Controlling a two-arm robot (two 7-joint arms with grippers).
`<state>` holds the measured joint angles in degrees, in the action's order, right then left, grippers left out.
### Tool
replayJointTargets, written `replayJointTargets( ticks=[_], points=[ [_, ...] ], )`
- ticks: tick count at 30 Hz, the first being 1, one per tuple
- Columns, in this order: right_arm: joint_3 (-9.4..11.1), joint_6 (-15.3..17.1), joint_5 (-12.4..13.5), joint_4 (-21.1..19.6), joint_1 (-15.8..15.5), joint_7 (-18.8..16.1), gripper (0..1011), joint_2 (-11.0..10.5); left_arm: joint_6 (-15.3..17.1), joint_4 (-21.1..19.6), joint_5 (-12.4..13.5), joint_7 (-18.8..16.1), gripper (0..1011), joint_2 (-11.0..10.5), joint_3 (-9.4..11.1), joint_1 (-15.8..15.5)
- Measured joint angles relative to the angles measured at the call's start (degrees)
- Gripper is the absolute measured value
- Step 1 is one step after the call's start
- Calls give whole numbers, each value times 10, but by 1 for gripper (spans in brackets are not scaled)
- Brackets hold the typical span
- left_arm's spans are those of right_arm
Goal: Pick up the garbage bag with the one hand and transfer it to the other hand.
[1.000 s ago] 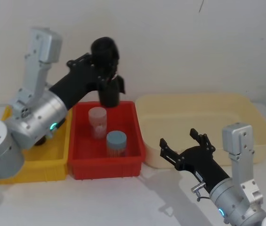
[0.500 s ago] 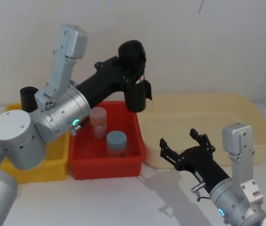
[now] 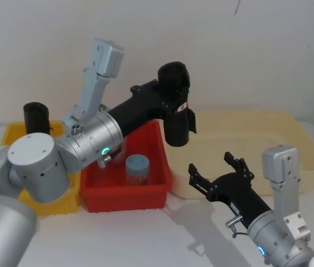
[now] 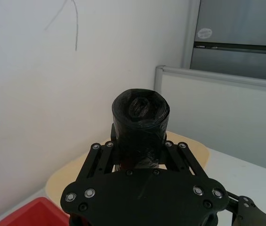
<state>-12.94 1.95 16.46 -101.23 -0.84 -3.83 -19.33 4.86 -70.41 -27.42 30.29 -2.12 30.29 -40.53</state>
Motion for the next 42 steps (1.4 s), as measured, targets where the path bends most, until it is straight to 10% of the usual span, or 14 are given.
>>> replayJointTargets(
  ticks=[42],
  points=[
    [-34,-46,-111,93,79,55,999,67,9,20,-11,11,390,10,14,-6]
  ],
)
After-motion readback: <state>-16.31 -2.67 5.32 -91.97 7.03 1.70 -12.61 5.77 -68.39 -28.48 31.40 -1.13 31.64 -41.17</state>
